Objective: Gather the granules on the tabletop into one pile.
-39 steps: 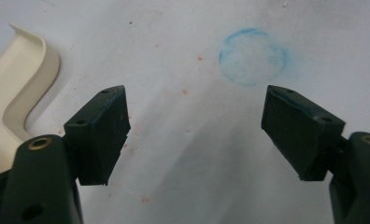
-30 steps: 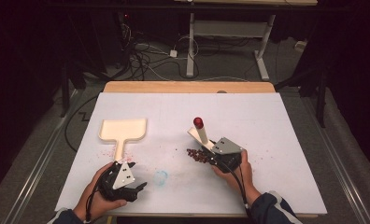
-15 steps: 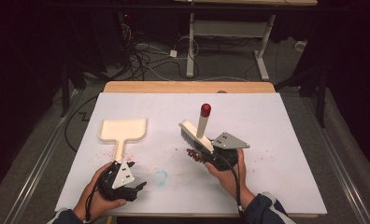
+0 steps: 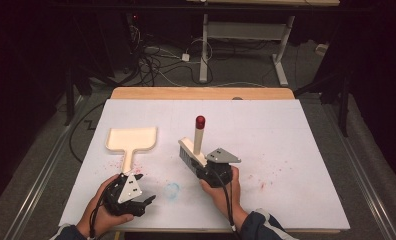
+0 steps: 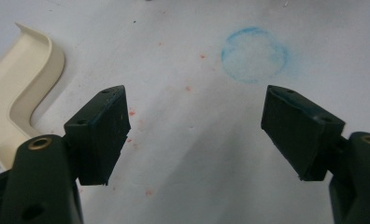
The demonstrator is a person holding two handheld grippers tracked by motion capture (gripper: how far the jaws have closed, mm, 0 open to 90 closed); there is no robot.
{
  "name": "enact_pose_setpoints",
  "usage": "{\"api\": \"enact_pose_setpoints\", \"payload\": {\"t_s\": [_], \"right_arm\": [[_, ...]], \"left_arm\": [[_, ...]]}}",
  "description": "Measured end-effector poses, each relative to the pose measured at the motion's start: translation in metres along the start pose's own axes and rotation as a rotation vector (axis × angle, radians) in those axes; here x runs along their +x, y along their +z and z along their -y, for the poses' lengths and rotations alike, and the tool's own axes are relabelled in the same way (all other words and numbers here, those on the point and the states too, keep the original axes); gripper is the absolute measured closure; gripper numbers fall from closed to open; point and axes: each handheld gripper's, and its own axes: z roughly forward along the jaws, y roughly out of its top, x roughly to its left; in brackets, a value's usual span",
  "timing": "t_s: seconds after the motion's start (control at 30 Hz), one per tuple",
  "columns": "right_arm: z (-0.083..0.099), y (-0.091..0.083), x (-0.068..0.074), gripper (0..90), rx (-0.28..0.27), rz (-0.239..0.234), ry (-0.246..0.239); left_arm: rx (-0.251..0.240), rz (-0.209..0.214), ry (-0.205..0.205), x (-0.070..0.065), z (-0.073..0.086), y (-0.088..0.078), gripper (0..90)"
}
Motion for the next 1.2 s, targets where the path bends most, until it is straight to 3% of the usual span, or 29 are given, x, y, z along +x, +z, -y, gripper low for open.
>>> {"api": "enact_pose_setpoints", "payload": {"t_s": [0.1,0.33,0.6,0.7,0.97,1.13,1.2], "right_arm": [[0.005,-0.009,-0.009,67.8,0.024,0.028,0.052],[0.016,-0.038,-0.024,67.8,0.051,0.062,0.12],[0.014,-0.056,-0.032,67.8,0.036,0.045,0.115],[0.008,-0.061,-0.036,67.8,0.012,0.033,0.09],[-0.009,-0.096,-0.054,67.8,-0.01,-0.083,-0.018],[-0.009,-0.121,-0.071,67.7,-0.015,-0.18,-0.178],[-0.003,-0.127,-0.076,67.6,-0.014,-0.261,-0.252]], "left_arm": [[-0.002,0.002,-0.003,-0.001,0.0,0.0,22.7],[0.007,0.007,0.017,-0.002,-0.002,0.001,22.7],[0.011,0.018,0.031,-0.003,-0.004,0.003,22.7],[0.012,0.02,0.032,-0.004,-0.005,0.003,22.7],[0.015,0.017,0.03,-0.004,-0.004,0.003,22.7],[0.02,0.015,0.034,-0.005,-0.004,0.003,22.6],[0.024,0.013,0.036,-0.005,-0.005,0.004,22.6]]}}
